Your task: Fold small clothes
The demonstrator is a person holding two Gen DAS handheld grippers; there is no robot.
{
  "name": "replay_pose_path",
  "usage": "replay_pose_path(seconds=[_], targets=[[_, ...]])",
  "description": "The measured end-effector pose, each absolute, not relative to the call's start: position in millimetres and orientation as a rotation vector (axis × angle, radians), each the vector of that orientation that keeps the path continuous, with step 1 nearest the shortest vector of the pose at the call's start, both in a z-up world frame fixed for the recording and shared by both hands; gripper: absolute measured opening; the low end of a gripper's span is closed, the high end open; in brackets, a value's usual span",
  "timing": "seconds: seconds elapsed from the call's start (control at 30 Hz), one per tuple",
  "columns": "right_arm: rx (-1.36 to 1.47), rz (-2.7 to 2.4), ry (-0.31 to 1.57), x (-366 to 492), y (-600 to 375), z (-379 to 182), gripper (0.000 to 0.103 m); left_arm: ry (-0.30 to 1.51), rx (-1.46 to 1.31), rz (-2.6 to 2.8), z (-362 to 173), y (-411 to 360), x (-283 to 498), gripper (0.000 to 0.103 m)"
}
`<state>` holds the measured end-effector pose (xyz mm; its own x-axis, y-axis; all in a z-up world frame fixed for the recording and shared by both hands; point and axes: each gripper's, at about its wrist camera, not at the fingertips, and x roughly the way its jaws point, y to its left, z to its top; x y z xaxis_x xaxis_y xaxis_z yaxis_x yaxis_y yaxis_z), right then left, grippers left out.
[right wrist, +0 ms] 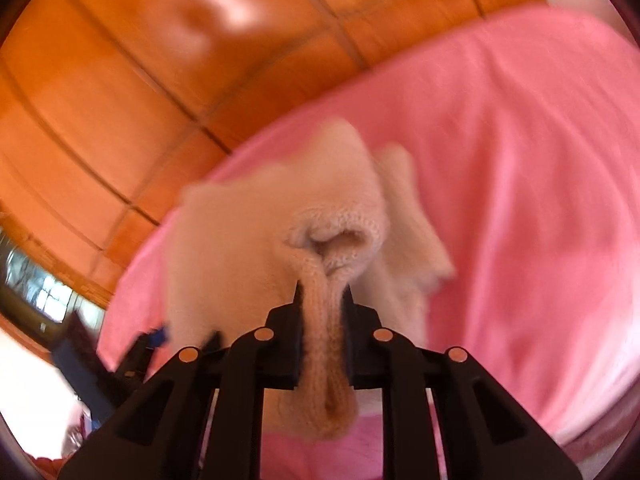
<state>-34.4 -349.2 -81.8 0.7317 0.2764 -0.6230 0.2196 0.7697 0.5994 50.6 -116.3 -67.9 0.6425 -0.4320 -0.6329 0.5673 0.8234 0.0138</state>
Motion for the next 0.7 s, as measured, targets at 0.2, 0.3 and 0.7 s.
replay_pose_path(seconds=[0.2, 0.3, 0.7], targets=[[0.748, 0.032, 0.661, -51, -355, -76, 0.042, 0.671, 0.109, -0.614, -47, -93, 47, 0.09], [0.637, -0.059, 0.569, -60, -358, -42, 0.056, 0.58, 0.035, -0.573, -25, -75, 44, 0.09], [0.173, -0.078, 0.729, 29, -285, -32, 0.012, 0.591, 0.247, -0.442, -22, -109, 90, 0.09]])
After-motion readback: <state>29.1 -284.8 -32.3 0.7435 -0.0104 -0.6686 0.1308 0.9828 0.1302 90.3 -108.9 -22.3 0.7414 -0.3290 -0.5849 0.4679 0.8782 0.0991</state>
